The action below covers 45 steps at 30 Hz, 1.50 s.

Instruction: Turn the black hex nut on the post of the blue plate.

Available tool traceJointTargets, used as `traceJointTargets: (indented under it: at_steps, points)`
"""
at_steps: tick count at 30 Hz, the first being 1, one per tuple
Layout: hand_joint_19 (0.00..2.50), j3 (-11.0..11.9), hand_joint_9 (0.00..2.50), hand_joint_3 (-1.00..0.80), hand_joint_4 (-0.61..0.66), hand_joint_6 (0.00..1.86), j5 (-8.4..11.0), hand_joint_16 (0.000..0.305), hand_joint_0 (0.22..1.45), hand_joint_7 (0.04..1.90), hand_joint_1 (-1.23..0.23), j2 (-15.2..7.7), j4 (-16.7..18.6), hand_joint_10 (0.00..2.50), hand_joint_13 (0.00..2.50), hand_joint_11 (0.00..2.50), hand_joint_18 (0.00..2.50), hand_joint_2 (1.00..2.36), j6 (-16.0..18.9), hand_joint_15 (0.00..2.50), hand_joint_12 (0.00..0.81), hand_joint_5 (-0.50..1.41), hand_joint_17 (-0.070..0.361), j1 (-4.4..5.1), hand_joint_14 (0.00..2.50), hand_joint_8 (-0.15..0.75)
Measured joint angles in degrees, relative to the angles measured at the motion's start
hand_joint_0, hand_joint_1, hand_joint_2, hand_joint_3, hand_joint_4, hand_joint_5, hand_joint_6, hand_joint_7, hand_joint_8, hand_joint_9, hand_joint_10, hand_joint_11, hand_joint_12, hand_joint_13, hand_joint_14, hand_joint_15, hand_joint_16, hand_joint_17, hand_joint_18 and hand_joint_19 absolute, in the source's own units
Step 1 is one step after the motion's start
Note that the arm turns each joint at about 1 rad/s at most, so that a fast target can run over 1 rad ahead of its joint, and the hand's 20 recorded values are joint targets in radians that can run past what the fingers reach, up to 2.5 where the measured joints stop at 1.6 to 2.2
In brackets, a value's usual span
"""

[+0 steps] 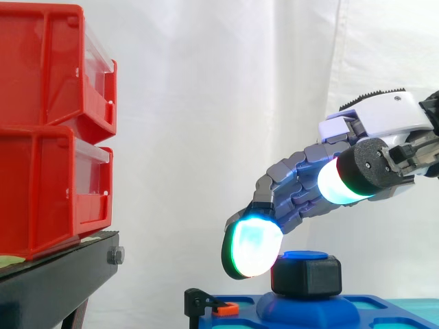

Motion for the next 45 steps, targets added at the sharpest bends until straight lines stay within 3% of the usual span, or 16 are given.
traceJointTargets:
  at_steps: [32,37,45]
  points:
    - [0.0,0.0,0.22,-0.5,0.2,0.5,-7.73,0.053,0.47,0.8,-0.35,0.0,0.4,0.0,0.2,0.0,0.0,1.0,-3.3,0.0,0.366,-0.2,0.118,-5.61,0.0,0.241]
    - [0.0,0.5,0.22,-0.5,0.2,0.5,-7.93,0.053,0.47,0.8,-0.34,0.0,0.4,0.0,0.2,0.0,0.0,1.0,-3.3,0.0,0.364,-0.2,0.118,-5.63,0.0,0.24]
    - [0.0,2.1,0.22,-0.5,0.2,0.5,-6.69,0.053,0.47,0.8,-0.35,0.1,0.4,0.0,0.2,0.0,0.0,1.0,-3.3,0.0,0.364,-0.2,0.119,-4.73,0.0,0.241]
